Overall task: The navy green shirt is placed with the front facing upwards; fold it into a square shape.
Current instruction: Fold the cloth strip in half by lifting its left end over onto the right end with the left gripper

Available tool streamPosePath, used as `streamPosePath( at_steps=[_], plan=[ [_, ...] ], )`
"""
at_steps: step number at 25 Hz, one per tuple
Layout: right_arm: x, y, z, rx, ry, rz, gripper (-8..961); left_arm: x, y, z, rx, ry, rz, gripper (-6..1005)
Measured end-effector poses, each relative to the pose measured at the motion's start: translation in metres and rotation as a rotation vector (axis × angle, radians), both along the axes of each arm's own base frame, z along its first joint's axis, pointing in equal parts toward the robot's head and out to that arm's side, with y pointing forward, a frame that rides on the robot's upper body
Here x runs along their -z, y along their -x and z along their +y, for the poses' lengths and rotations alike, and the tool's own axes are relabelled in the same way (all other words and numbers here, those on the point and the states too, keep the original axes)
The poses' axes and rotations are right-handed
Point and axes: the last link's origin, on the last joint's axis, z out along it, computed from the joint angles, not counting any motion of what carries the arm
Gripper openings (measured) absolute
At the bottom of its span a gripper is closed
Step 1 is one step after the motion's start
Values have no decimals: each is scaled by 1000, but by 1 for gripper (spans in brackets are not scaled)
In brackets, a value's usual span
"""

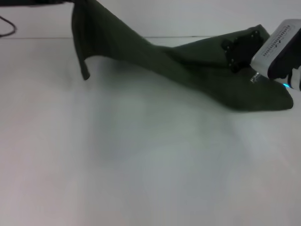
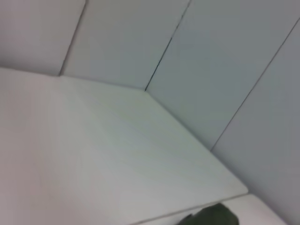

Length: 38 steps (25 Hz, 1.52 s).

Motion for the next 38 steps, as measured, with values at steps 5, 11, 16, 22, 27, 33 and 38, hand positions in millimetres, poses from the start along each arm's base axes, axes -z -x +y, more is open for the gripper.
streamPosePath(
  at_steps=[5,11,16,22,27,33,38],
  plan=[
    [7,4,-1,-16,28,-14,-2,-15,15,-15,-17,-11,-17,41],
    [14,8,-3,-39,61,-35,-1,-23,27,-32,-11,-2,-32,41],
    [23,16,-3,-73,93,-55,-1,-22,25,-45,27,60,-48,40],
    [40,24,-9,-130,140,-103,-1,-15,18,-62,84,172,-86,38],
    [53,29,-14,-177,183,-143,-1,-19,11,-71,127,185,-173,37],
    [73,36,-28,-254,269,-176,-1,-29,11,-76,143,163,-234,37],
    [86,43,-42,-315,349,-168,-1,-27,12,-77,144,166,-243,38]
  ],
)
